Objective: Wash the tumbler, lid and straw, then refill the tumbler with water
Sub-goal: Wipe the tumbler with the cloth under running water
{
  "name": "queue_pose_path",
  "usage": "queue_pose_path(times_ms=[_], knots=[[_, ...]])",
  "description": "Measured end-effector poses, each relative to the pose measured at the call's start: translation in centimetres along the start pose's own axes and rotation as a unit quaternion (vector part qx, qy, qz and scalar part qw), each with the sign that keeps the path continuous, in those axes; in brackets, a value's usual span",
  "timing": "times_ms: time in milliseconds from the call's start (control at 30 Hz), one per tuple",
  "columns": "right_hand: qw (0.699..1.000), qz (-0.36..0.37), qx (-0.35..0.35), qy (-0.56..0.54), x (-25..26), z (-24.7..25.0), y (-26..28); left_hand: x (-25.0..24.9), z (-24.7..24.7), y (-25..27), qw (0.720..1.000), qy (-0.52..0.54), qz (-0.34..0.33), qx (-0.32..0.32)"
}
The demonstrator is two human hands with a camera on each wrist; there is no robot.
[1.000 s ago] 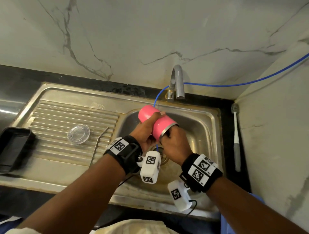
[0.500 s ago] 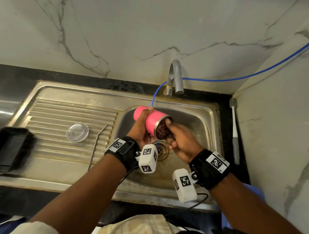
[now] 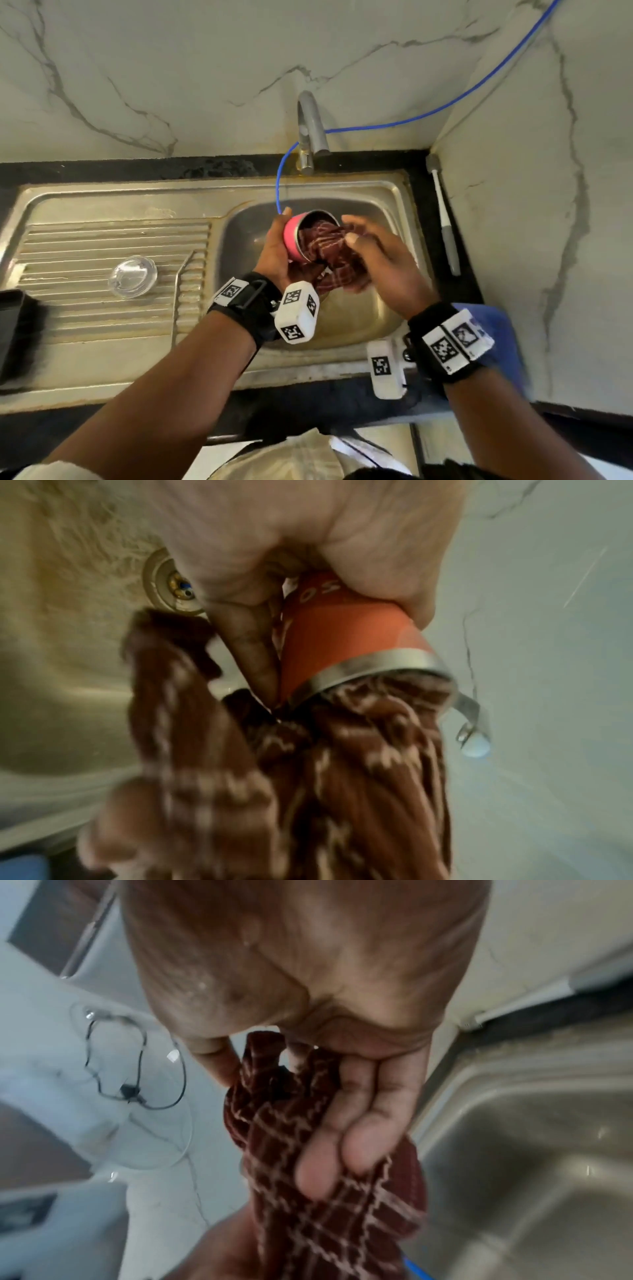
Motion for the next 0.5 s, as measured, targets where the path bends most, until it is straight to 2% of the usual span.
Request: queue_pose_path(times_ms=[100,200,367,500], knots=[[0.992,0.038,0.007,0.123,-0.6,-0.3,1.7,1.7,-0.7,0.1,0.997,-0.079,0.021,0.01],[0.979,0.065,-0.055,0.186,-0.9,-0.1,2.9,3.3,-1.4,-0.3,0.996,-0.081,0.035,0.024],[0.983,0.049,-0.12,0.129,-1.9,3.2,5.0,5.1,-1.7,-1.0,0.998,-0.058,0.002,0.03],[0.981,0.047,-0.167,0.085,-2.6,7.0,8.7,6.0,-1.8,-2.7,0.999,-0.032,0.008,-0.022]])
Point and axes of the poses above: each hand's wrist, its own y-axis away from the middle knuckle, its own z-axis out of the back of the hand, x = y × z, the point moved 4 cm from there along -y, towards the middle knuckle, and after that the axes turned 14 degrees about y, right-handed, at the moved point
